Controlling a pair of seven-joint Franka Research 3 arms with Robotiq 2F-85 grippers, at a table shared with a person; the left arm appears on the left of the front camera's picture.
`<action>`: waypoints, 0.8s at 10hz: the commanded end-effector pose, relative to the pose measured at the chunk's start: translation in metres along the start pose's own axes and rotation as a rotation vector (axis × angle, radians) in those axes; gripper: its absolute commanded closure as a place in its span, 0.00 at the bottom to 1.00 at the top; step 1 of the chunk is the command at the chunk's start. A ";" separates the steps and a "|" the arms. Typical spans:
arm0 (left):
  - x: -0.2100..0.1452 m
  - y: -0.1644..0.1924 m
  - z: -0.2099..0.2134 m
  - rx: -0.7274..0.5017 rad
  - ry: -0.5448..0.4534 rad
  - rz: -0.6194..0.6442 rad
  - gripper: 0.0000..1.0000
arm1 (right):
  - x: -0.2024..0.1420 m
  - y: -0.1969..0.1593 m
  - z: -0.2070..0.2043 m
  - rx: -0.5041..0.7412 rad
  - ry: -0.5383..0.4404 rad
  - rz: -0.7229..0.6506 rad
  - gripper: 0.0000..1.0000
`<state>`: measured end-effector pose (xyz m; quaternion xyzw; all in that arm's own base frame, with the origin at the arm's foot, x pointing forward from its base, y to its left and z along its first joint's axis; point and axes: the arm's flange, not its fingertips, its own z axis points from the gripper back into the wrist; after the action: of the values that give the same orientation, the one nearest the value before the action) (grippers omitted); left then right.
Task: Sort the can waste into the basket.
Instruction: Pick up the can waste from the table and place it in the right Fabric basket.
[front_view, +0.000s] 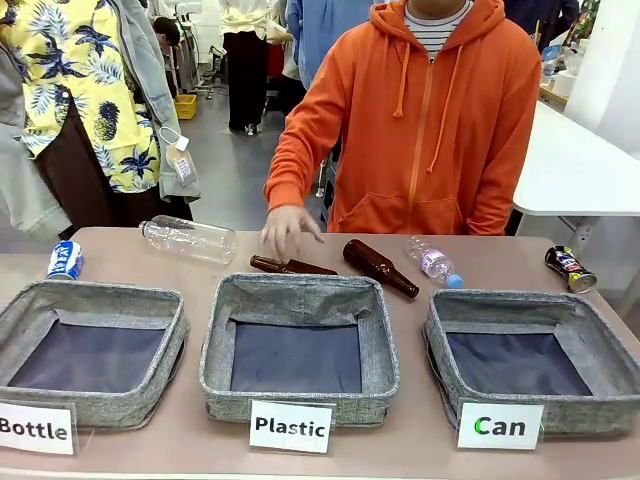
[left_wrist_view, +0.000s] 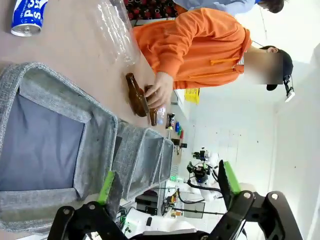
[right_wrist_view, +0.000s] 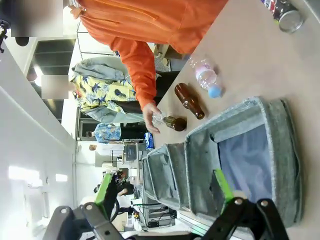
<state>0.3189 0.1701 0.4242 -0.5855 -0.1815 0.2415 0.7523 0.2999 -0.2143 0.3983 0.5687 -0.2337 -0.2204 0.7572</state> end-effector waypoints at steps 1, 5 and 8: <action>-0.001 0.004 0.004 -0.003 0.015 -0.019 0.00 | 0.001 0.001 0.001 0.015 -0.003 0.017 0.00; 0.007 -0.019 -0.009 0.284 0.018 -0.012 0.00 | 0.001 0.001 0.001 0.015 -0.003 0.017 0.00; 0.023 -0.059 -0.038 0.733 -0.231 0.024 0.00 | 0.001 0.001 0.001 0.015 -0.003 0.017 0.00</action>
<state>0.3637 0.1540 0.4646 -0.3377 -0.1975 0.3196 0.8630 0.2978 -0.2147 0.3987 0.5675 -0.2309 -0.2215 0.7587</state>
